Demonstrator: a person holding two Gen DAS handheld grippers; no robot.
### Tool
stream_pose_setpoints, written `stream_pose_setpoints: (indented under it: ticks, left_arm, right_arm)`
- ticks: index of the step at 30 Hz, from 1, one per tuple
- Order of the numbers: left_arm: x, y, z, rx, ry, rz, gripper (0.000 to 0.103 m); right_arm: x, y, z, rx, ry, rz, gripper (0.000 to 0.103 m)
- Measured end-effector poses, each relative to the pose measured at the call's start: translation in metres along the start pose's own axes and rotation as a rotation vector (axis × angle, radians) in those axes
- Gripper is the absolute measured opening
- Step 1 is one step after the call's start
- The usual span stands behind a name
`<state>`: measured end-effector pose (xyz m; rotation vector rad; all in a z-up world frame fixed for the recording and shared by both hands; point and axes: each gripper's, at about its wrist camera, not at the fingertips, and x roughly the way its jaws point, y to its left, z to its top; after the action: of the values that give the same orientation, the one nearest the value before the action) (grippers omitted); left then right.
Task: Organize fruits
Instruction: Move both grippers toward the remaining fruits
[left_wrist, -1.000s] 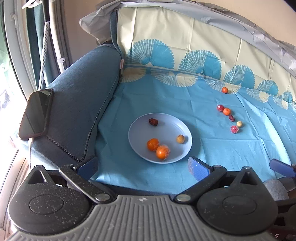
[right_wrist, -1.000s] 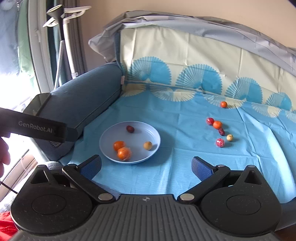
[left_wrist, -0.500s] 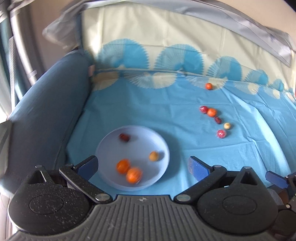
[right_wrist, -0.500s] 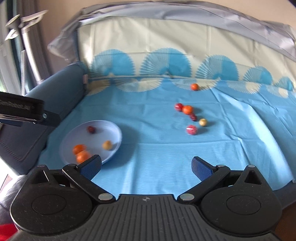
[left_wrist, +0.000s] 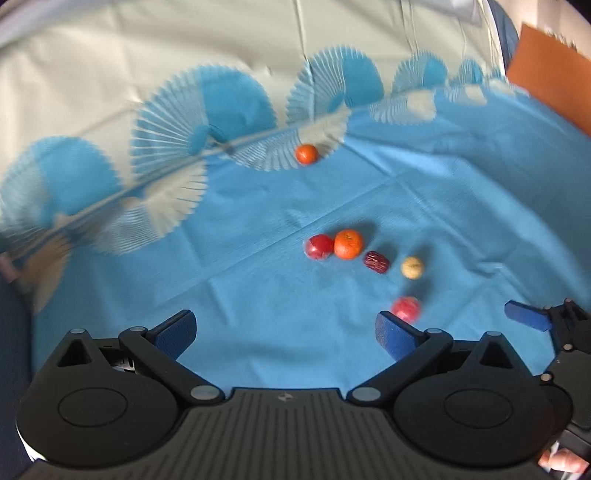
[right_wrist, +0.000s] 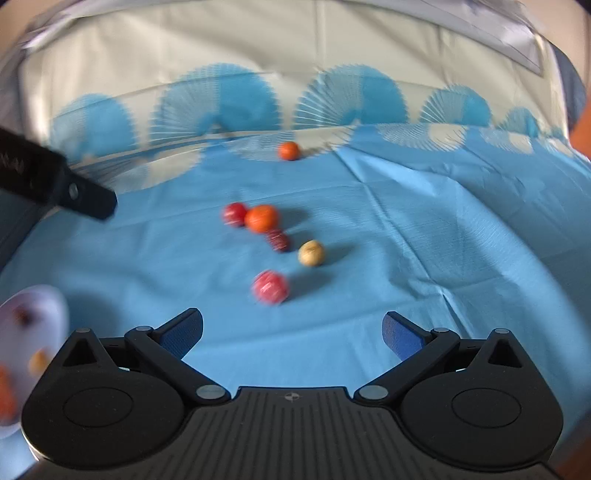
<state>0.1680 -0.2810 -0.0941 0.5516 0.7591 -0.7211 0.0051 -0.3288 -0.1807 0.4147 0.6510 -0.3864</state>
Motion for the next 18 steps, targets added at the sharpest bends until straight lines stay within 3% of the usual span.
stream_pose_setpoints:
  ticks: [3, 8, 15, 16, 17, 18]
  left_arm:
    - [0.056, 0.003, 0.016, 0.079, 0.023, -0.001, 0.103]
    - [0.123, 0.000, 0.028, 0.233, 0.005, -0.095, 0.103]
    - [0.158, -0.020, 0.032, 0.476, -0.071, -0.168, 0.102]
    - [0.156, -0.020, 0.033, 0.477, -0.097, -0.175, 0.092]
    - [0.153, -0.019, 0.034, 0.471, -0.108, -0.191, 0.082]
    - [0.152, -0.018, 0.035, 0.463, -0.096, -0.222, 0.049]
  right_arm:
    - [0.042, -0.001, 0.004, 0.025, 0.018, -0.008, 0.102]
    - [0.080, 0.002, 0.000, -0.029, 0.047, -0.012, 0.102]
    - [0.085, 0.015, -0.006, -0.093, 0.011, -0.057, 0.102]
    - [0.085, 0.015, -0.005, -0.091, 0.010, -0.054, 0.100]
    - [0.082, 0.014, -0.006, -0.085, 0.001, -0.047, 0.086]
    - [0.079, 0.014, -0.006, -0.086, -0.014, -0.042, 0.076]
